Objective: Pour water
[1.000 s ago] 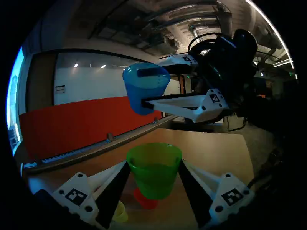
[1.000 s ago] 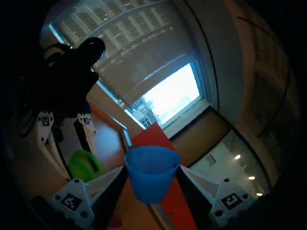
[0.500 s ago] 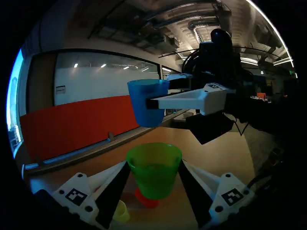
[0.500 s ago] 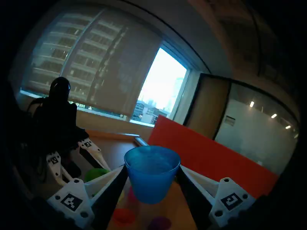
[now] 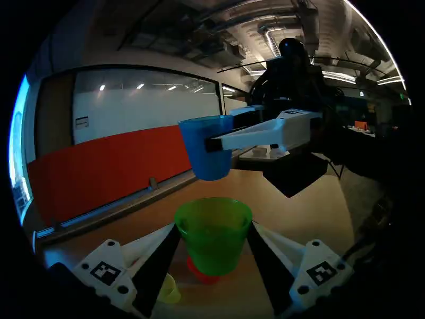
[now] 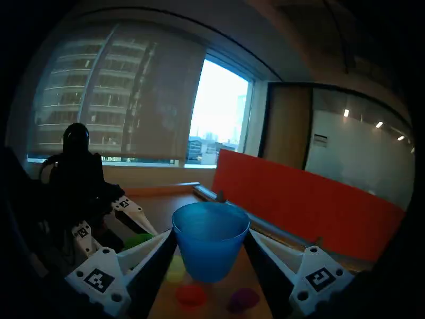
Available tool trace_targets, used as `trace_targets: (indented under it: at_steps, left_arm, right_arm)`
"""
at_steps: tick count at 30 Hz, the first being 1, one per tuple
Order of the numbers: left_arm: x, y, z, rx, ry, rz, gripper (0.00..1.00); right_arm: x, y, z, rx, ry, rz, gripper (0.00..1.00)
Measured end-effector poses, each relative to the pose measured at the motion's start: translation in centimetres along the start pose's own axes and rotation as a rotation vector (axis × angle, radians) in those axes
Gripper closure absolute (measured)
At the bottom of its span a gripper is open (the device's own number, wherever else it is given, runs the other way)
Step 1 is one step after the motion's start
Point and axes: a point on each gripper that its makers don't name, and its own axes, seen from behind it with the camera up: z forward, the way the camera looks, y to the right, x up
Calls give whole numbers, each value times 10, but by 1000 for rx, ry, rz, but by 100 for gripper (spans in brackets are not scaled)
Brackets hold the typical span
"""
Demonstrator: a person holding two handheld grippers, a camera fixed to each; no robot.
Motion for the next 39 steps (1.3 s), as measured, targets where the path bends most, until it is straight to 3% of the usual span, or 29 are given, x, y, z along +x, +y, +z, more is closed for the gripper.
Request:
trace_targets:
  at_steps: [17, 32, 39]
  left_arm:
    - [-60, 1, 7, -38, -203, 34, 15]
    - [-105, 4, 10, -89, -314, 54, 15]
    - [-123, 5, 13, -106, -342, 36, 15]
  right_arm:
    - [-63, 3, -10, 37, -157, 25, 11]
    - [-125, 8, -12, 53, -276, 34, 11]
    - [-151, 8, -8, 64, -314, 50, 11]
